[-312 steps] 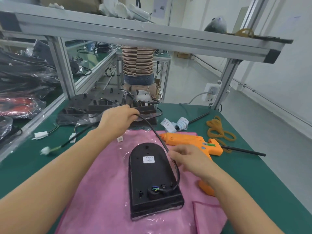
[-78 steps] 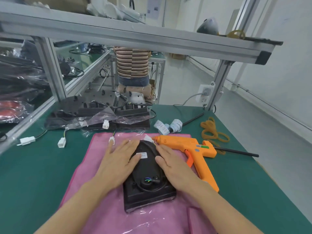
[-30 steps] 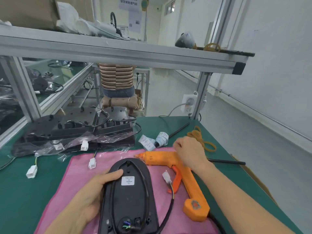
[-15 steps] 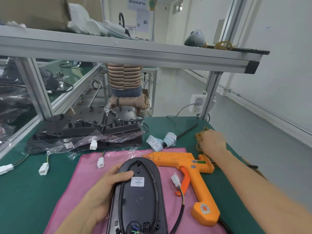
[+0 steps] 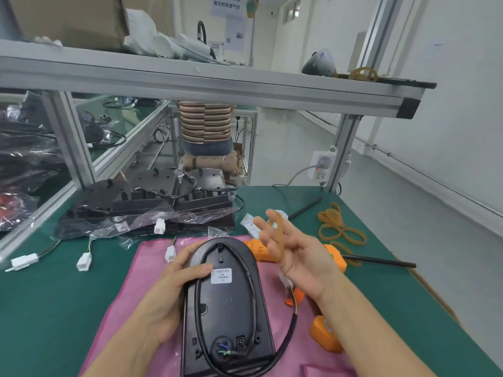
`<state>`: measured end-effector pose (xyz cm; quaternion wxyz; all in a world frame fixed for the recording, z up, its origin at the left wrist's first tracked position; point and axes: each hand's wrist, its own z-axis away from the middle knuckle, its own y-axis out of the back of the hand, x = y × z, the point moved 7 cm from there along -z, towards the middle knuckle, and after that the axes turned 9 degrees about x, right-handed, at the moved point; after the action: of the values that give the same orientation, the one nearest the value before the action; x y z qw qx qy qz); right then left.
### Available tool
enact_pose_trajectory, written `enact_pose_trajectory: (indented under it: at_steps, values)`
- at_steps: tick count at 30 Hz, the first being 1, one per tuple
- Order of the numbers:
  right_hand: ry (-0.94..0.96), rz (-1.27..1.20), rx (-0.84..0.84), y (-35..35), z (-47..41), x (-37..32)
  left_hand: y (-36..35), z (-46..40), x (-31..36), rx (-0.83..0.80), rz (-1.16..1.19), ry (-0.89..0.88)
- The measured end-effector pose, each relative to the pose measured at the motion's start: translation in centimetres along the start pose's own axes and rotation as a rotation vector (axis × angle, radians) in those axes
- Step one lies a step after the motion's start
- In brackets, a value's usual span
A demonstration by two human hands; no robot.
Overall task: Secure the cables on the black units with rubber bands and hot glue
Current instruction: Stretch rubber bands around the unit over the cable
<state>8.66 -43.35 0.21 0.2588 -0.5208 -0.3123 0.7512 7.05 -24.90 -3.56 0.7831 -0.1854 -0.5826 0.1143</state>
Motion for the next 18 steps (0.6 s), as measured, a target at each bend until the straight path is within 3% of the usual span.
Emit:
enact_pose_trajectory:
  at_steps: [4, 7, 9, 14, 18]
  values:
    - [0.321, 0.676, 0.247, 2.5, -0.1, -2.0, -0.5, 0.7, 0.6, -0.084, 0.04, -0.041]
    - [0.305, 0.909, 0.316, 3.2, -0.5, -2.6, -1.1, 1.2, 0.9, -0.161, 0.111, -0.058]
    - [0.153, 0.898, 0.211, 2.7, -1.0, -1.7, -1.5, 1.5, 0.9, -0.195, 0.145, -0.058]
    - [-0.164, 0.772, -0.281, -0.1, 0.0, 2.8, -1.8, 1.7, 1.0, -0.197, 0.174, -0.039]
    - [-0.196, 0.729, -0.387, -1.9, 1.0, 3.4, -1.7, 1.5, 1.2, -0.156, 0.123, -0.035]
